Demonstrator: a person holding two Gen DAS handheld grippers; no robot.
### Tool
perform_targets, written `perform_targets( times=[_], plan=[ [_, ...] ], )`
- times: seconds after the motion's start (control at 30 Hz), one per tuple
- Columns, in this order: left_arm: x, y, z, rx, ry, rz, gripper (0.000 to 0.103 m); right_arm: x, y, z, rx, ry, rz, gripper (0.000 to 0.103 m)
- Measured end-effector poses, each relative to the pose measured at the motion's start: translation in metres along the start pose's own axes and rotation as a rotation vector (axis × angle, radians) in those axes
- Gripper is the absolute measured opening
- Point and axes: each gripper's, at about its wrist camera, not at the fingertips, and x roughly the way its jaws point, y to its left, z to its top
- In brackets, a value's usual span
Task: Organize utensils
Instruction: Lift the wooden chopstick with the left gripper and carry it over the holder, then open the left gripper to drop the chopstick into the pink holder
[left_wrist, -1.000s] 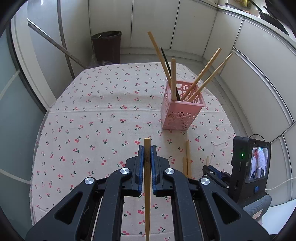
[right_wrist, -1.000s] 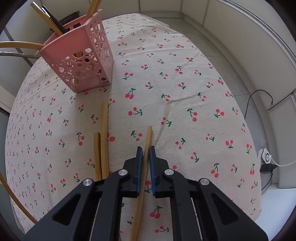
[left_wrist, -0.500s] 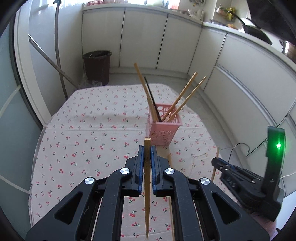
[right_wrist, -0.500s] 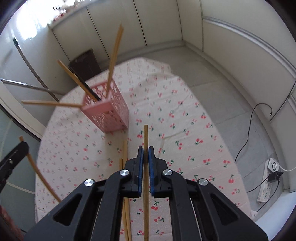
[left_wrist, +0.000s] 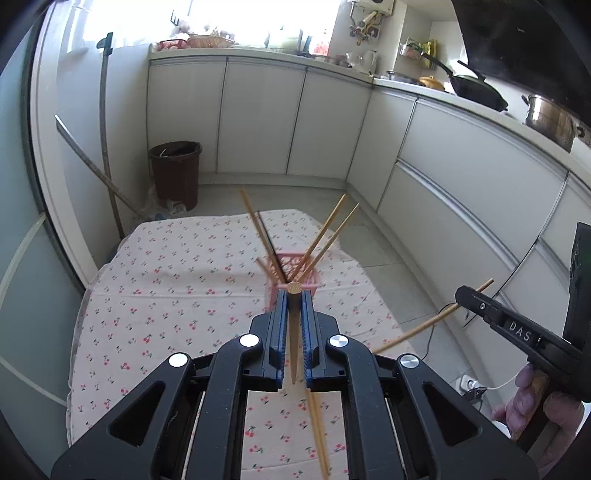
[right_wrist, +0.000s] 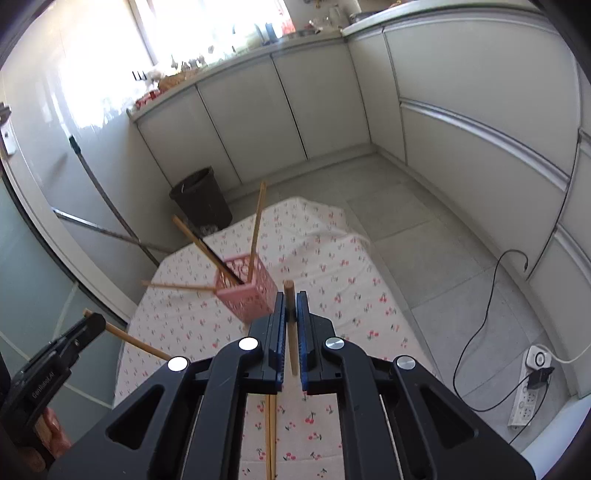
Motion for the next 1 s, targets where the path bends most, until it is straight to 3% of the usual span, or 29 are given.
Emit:
perform_targets(
  times=[0.27, 0.47, 0.67, 0.77, 1.0],
  plan=[
    [-0.011, -0.019, 0.077, -0.002, -0.129, -0.012, 0.007, -0.032, 0.005, 0.082, 0.083, -0.162, 0.077, 0.006],
    [-0.003, -0.03, 0.121, -0.008, -0.199, 0.004, 0.007, -0.037, 0.011, 0.119, 0.111, -0.244, 0.137, 0.006],
    [0.039, -0.028, 0.13, -0.005, -0.195, 0.072, 0.009, -0.008, 0.02, 0.133, 0.102, -0.235, 0.136, 0.006],
    [0.059, -0.011, 0.126, -0.047, -0.146, 0.076, 0.021, 0.006, 0.025, 0.136, 0.096, -0.217, 0.131, 0.006],
    [0.035, 0.032, 0.111, -0.176, -0.182, 0.088, 0.021, 0.031, 0.041, 0.136, 0.066, -0.197, 0.098, 0.006]
  ],
)
